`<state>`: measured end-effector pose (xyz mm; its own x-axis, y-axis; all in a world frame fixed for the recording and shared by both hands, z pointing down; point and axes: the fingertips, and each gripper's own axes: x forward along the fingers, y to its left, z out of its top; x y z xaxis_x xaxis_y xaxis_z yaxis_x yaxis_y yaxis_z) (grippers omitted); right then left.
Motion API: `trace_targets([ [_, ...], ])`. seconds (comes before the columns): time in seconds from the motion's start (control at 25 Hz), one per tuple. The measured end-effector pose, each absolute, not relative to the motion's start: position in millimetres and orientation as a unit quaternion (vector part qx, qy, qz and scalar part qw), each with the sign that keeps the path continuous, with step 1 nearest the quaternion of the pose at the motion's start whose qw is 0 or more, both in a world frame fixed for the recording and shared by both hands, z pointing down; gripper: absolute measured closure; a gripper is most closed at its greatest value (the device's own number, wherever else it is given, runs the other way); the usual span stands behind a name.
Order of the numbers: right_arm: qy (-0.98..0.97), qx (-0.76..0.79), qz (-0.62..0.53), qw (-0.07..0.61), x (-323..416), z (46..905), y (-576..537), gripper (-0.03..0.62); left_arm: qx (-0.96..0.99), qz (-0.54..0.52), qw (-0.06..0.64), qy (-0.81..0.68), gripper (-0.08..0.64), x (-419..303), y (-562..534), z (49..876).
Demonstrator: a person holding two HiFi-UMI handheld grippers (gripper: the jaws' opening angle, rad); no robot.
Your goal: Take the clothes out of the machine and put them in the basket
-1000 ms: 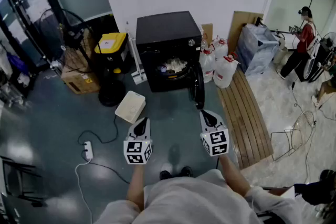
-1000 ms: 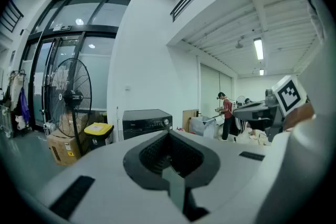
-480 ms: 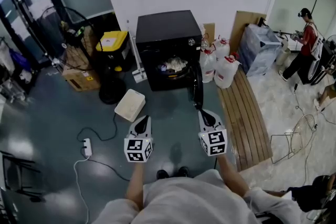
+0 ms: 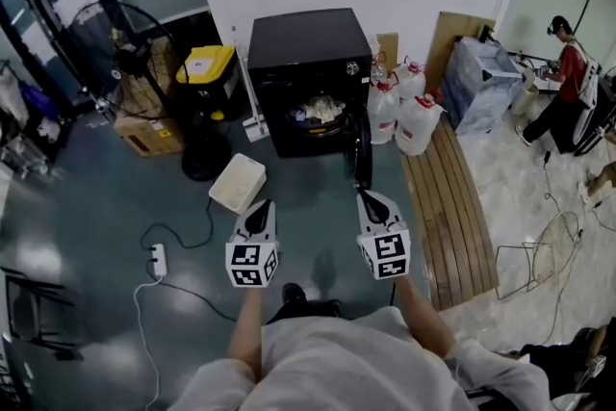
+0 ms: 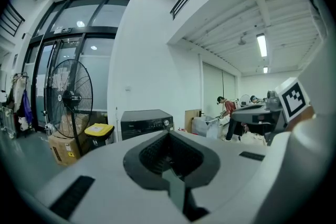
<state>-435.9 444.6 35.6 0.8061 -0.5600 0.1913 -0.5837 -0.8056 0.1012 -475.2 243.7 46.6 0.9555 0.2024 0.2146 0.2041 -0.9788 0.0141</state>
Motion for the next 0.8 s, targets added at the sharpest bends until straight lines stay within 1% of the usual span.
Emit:
trace_targets([
  [0.4, -0.297, 0.948, 0.074, 0.084, -396.2, 41.7, 429.5, 0.568, -0.988, -0.116, -0.001, -0.103, 0.541, -435.0, 231.0, 61.7],
  [0.8, -0.276, 0.950, 0.096, 0.109, -307.1, 56.5, 383.9, 0.568, -0.985, -0.121, -0.009, -0.121, 0.541, -344.7, 183.7, 75.3],
])
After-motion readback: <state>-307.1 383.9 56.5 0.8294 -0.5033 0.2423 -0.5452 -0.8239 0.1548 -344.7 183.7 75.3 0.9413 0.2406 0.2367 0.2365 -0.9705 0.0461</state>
